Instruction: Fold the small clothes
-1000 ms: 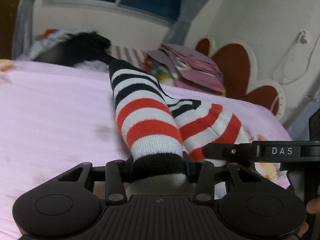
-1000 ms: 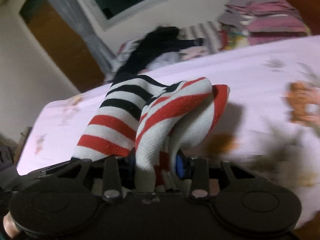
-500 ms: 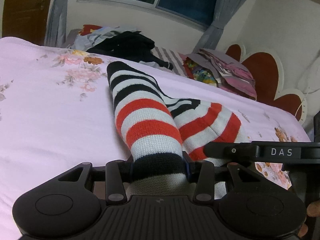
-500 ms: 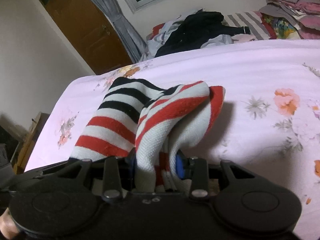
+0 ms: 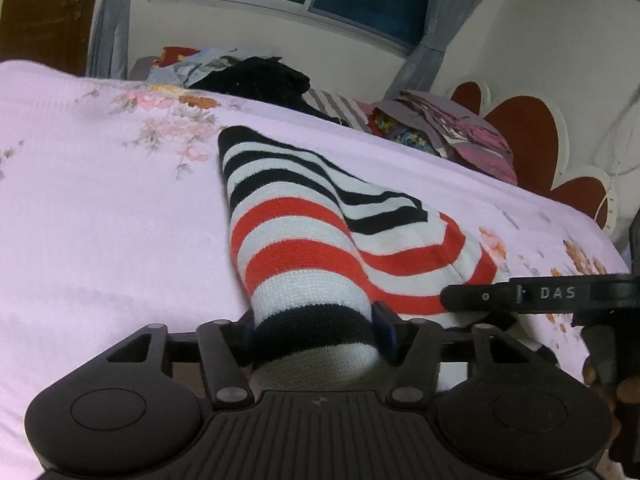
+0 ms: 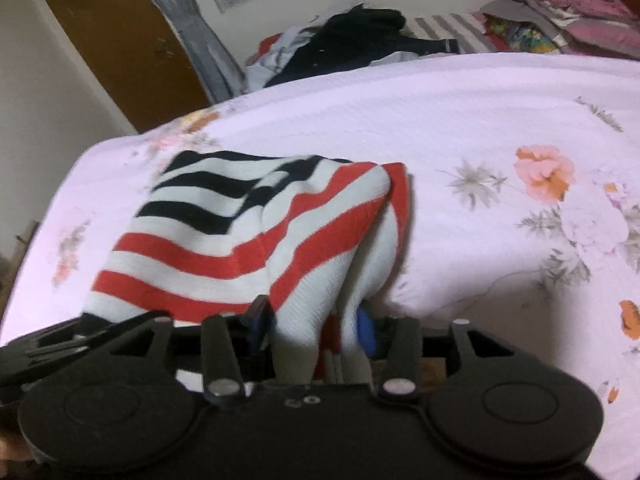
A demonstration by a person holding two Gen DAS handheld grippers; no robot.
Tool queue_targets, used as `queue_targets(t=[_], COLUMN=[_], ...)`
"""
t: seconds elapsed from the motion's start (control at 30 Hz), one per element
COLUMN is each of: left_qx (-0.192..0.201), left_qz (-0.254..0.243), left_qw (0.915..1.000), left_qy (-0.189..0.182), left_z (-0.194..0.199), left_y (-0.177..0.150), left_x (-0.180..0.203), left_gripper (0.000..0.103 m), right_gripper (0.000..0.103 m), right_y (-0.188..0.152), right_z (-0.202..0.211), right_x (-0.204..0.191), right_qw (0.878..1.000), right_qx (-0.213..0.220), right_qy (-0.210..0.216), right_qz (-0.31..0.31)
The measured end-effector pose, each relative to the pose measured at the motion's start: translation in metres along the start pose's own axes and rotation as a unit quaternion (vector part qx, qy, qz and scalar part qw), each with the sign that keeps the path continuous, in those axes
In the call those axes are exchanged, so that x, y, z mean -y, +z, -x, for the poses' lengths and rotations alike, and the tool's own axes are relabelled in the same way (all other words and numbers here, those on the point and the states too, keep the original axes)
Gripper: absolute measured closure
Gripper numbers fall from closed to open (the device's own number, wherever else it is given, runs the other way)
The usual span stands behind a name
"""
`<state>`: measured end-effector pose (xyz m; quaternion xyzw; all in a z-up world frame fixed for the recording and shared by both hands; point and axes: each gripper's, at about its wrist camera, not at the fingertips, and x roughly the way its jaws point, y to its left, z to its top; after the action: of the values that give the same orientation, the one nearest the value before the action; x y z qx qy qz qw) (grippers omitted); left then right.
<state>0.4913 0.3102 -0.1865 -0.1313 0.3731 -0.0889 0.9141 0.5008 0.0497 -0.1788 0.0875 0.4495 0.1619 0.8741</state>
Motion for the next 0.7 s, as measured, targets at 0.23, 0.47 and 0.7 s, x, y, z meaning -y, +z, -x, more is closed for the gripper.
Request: queue_targets(t=[0.23, 0.47, 0.7], left_qx=[0.015, 0.024, 0.017], left_qz=[-0.005, -0.024, -0.036], left_qw=[0.9996, 0.9993, 0.9986], left_qy=[0.025, 0.016, 0.035], left_z=[0.029, 0.061, 0.053], left_y=[0.008, -0.006, -0.019], left_x=[0.01, 0.016, 0.014], left_gripper=[0.043, 0.042, 0.042], right_gripper=[0.06, 0.048, 0.058], right_y=[0.01, 0.04, 0.049], right_z=[0.014, 0.008, -0.029], right_x=[-0.012, -0.01, -0.014], right_qw=[0.999, 1.0, 0.999], right_qx=[0.02, 0.021, 0.008], right_qy=[-0.035, -0.022, -0.047], right_qz=[0.031, -0.004, 0.005])
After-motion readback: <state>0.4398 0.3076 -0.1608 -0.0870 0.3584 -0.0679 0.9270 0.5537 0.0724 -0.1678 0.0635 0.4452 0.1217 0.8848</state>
